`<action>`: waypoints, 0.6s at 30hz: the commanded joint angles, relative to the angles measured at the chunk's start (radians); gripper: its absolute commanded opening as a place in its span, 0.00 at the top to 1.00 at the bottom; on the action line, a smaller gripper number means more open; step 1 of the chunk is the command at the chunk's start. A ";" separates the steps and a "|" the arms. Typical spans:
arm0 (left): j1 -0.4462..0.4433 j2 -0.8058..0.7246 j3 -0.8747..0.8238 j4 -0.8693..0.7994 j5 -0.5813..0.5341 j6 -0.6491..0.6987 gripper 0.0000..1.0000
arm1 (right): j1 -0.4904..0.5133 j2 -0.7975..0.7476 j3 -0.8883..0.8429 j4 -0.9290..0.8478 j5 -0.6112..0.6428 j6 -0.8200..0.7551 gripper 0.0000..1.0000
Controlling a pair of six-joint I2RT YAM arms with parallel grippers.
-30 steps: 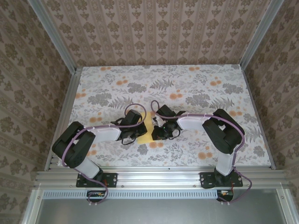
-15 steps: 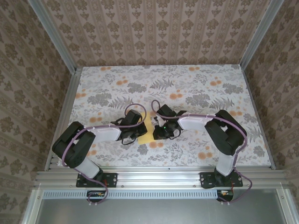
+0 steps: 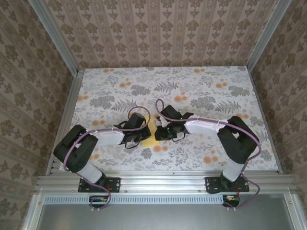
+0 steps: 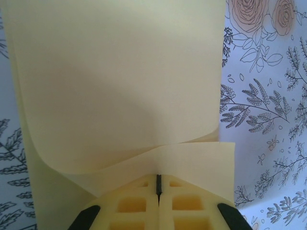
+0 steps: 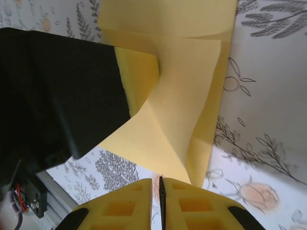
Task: Fold a paper plane with a square sheet of paper (pick it up from the middle)
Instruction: Fold the triangle a second time at the center of the table.
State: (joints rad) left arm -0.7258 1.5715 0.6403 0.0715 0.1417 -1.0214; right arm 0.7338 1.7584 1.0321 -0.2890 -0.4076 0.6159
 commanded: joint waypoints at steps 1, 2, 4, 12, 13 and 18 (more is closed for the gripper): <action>0.000 0.033 -0.017 -0.067 -0.021 -0.011 0.94 | 0.007 0.043 0.039 0.022 -0.037 0.039 0.87; 0.000 0.034 -0.017 -0.067 -0.020 -0.010 0.94 | 0.007 0.054 0.045 0.029 -0.046 0.043 0.87; 0.001 0.033 -0.017 -0.067 -0.021 -0.011 0.94 | 0.007 0.070 0.051 0.039 -0.055 0.048 0.87; 0.000 0.034 -0.017 -0.065 -0.021 -0.011 0.94 | 0.007 0.114 0.062 0.024 -0.051 0.053 0.87; 0.000 0.034 -0.016 -0.065 -0.022 -0.010 0.94 | 0.007 0.121 0.063 0.017 -0.046 0.053 0.87; 0.001 0.034 -0.018 -0.067 -0.024 -0.012 0.94 | 0.004 0.143 0.052 0.001 -0.016 0.057 0.87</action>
State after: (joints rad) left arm -0.7258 1.5715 0.6403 0.0719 0.1413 -1.0218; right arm 0.7376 1.8820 1.0775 -0.2619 -0.4473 0.6594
